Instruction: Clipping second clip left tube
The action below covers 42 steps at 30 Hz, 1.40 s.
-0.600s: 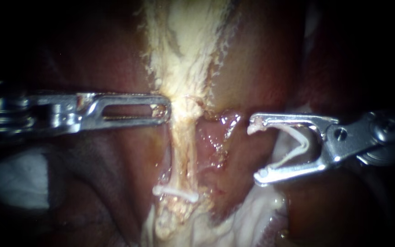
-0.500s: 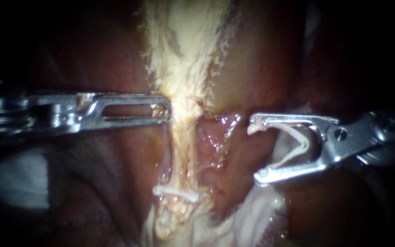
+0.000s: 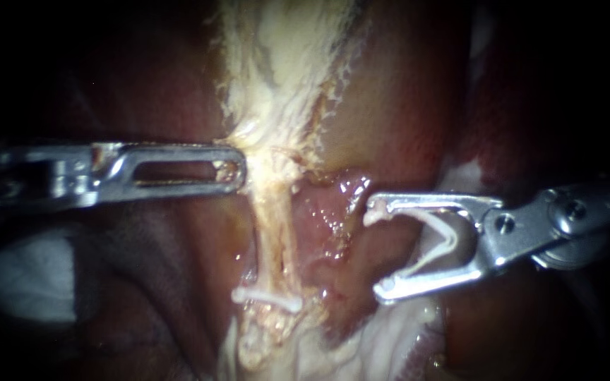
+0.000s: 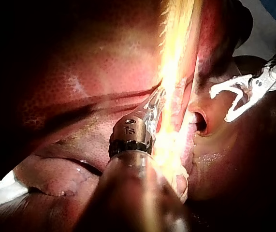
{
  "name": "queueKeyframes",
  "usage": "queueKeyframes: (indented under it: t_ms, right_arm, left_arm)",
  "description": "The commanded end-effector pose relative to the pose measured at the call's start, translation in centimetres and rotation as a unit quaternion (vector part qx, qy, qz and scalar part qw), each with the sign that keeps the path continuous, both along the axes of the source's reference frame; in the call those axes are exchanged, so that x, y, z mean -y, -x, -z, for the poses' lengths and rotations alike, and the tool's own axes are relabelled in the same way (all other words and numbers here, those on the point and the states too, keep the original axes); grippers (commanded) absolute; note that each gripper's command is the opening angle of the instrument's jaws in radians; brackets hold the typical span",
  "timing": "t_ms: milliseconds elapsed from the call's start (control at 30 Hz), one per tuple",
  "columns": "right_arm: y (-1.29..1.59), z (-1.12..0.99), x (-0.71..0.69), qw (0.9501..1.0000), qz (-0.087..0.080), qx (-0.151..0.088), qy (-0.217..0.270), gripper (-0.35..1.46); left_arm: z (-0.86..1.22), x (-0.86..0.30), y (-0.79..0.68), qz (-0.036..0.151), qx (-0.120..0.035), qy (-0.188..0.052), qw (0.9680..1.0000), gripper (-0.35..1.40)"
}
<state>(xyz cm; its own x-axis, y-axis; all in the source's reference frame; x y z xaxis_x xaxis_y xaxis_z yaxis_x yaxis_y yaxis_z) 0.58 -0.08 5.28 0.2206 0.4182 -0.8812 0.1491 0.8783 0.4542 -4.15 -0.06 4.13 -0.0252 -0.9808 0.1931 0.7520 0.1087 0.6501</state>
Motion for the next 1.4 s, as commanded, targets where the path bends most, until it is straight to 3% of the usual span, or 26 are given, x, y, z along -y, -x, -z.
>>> queueKeyframes:
  t_ms: [33,333,533,967,1400]
  right_arm:
    - [-0.06,-0.04,0.02,1.0,0.003,0.002,-0.003,0.57]
    - [-0.7,-0.53,0.34,0.9992,0.021,0.005,-0.034,0.57]
    - [-0.96,-0.79,0.46,0.9988,0.026,0.01,-0.04,0.57]
    - [-1.12,-1.06,0.43,0.9979,0.024,0.022,-0.057,0.58]
    - [-1.36,-1.04,0.39,0.994,0.025,0.018,-0.105,0.57]
  left_arm:
    - [0.04,0.0,-0.03,0.002,-0.003,0.001,1.0,-0.35]
    - [0.16,0.03,-0.16,0.006,-0.008,0.003,1.0,-0.35]
    - [0.18,0.05,-0.19,0.005,-0.008,0.003,1.0,-0.35]
    - [0.34,0.1,-0.2,0.008,-0.01,0.002,0.9999,-0.35]
    - [0.39,0.13,-0.17,0.01,-0.011,0.002,0.9999,-0.35]
